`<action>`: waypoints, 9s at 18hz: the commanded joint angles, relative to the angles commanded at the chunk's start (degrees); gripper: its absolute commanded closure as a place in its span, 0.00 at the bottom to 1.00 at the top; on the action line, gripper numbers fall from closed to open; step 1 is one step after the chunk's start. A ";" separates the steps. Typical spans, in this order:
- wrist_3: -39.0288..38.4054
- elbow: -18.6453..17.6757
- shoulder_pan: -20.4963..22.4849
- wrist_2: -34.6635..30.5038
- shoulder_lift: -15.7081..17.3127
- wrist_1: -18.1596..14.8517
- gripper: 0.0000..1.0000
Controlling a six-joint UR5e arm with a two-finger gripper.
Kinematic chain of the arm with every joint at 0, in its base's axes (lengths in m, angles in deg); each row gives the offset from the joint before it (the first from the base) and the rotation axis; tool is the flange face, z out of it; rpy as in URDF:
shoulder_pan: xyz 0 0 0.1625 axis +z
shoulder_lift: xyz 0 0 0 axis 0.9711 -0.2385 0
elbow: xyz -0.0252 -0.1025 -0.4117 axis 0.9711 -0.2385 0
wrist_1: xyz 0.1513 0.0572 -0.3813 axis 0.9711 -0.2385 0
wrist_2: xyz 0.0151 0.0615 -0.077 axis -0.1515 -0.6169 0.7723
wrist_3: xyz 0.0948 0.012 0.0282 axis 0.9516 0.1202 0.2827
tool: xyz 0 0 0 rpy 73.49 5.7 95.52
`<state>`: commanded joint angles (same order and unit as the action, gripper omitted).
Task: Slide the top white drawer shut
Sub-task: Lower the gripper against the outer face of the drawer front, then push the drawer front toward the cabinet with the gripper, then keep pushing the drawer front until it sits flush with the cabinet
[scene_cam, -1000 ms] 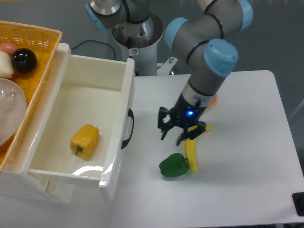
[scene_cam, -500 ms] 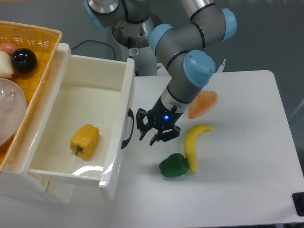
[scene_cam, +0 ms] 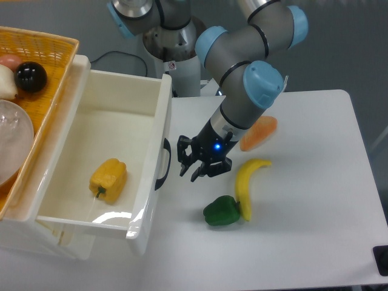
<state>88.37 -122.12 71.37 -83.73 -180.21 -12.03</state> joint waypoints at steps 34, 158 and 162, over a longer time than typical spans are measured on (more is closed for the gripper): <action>0.00 -0.88 -1.67 1.32 2.46 -3.43 0.83; -3.52 -3.25 -11.60 8.61 2.90 -7.48 0.99; -3.60 -3.25 -12.04 8.61 2.73 -7.48 0.99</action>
<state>84.77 -125.37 59.33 -75.12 -177.48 -19.50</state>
